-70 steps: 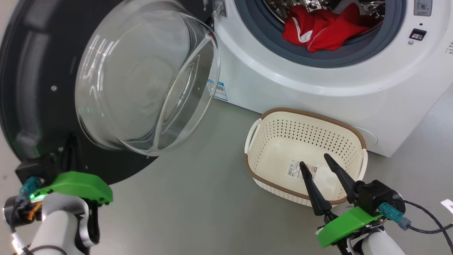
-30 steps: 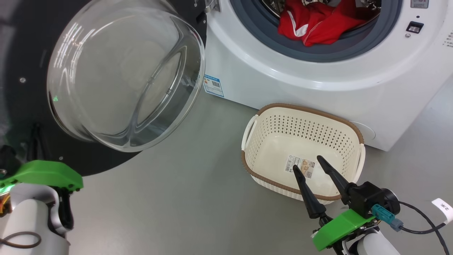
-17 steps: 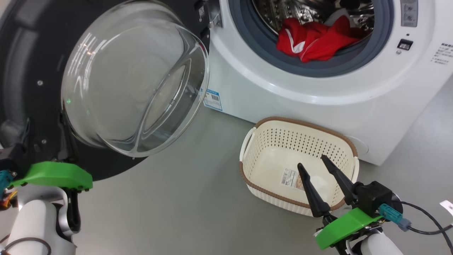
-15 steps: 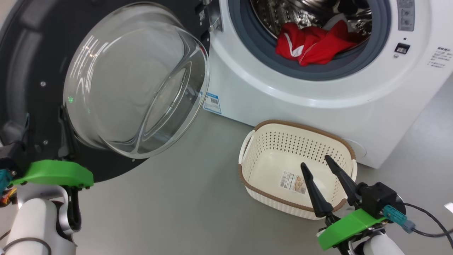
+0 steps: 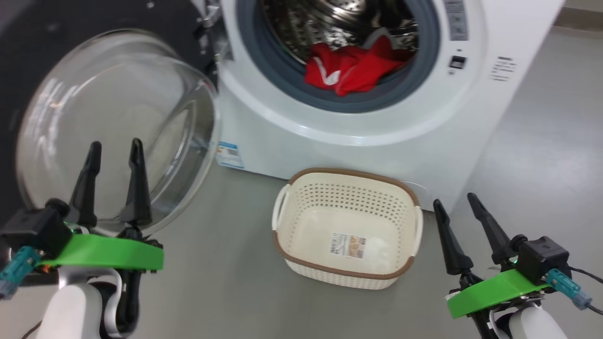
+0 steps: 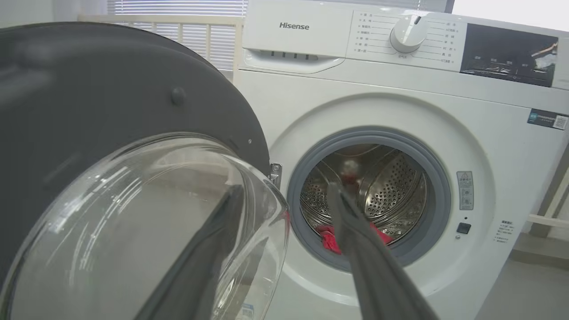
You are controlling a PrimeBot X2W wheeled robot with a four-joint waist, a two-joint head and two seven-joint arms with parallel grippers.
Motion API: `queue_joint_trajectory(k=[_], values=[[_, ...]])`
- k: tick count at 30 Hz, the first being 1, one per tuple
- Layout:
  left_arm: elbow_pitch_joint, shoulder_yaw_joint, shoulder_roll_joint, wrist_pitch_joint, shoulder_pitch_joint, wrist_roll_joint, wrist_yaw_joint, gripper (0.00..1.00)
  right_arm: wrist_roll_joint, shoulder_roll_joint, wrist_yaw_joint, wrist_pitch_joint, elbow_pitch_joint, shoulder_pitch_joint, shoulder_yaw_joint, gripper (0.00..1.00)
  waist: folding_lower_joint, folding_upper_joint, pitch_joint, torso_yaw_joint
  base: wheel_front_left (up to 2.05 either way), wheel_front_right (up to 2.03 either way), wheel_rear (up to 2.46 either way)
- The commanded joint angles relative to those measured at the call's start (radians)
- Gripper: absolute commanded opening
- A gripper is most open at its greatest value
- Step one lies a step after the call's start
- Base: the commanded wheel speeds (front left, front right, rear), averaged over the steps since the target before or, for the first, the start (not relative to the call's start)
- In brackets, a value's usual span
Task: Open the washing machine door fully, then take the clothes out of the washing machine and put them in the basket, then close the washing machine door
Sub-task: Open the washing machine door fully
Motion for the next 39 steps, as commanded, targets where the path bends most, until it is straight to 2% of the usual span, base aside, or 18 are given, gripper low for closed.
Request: queue_joint_trajectory(k=[1, 12, 22, 29, 39], values=[[-0.037, 0.027, 0.031, 0.003, -0.003, -0.009, -0.008, 1.00, 0.004, 0.002, 0.007, -0.006, -0.030, -0.023, 0.012, 1.00, 0.0000, 0.0000, -0.003, -0.083, 0.00, 0.00, 0.00], [-0.037, -0.048, 0.043, 0.022, 0.044, -0.045, -0.088, 1.00, -0.057, 0.002, 0.007, -0.006, -0.054, -0.023, -0.066, 1.00, 0.0000, 0.0000, -0.002, -0.256, 0.00, 0.00, 0.00], [-0.009, -0.068, 0.077, -0.015, 0.173, -0.087, -0.113, 1.00, -0.087, 0.002, 0.007, -0.006, -0.061, 0.024, -0.082, 1.00, 0.0000, 0.0000, -0.080, -0.392, 0.00, 0.00, 0.00], [-0.020, -0.046, 0.095, -0.049, 0.276, -0.087, -0.110, 1.00, -0.098, 0.002, 0.007, -0.006, -0.069, 0.059, -0.103, 1.00, 0.0000, 0.0000, -0.119, -0.424, 0.00, 0.00, 0.00], [-0.012, -0.049, 0.116, -0.066, 0.371, -0.043, -0.083, 1.00, -0.106, 0.002, 0.007, -0.006, -0.099, 0.100, -0.118, 1.00, 0.0000, 0.0000, -0.152, -0.443, 0.00, 0.00, 0.00]])
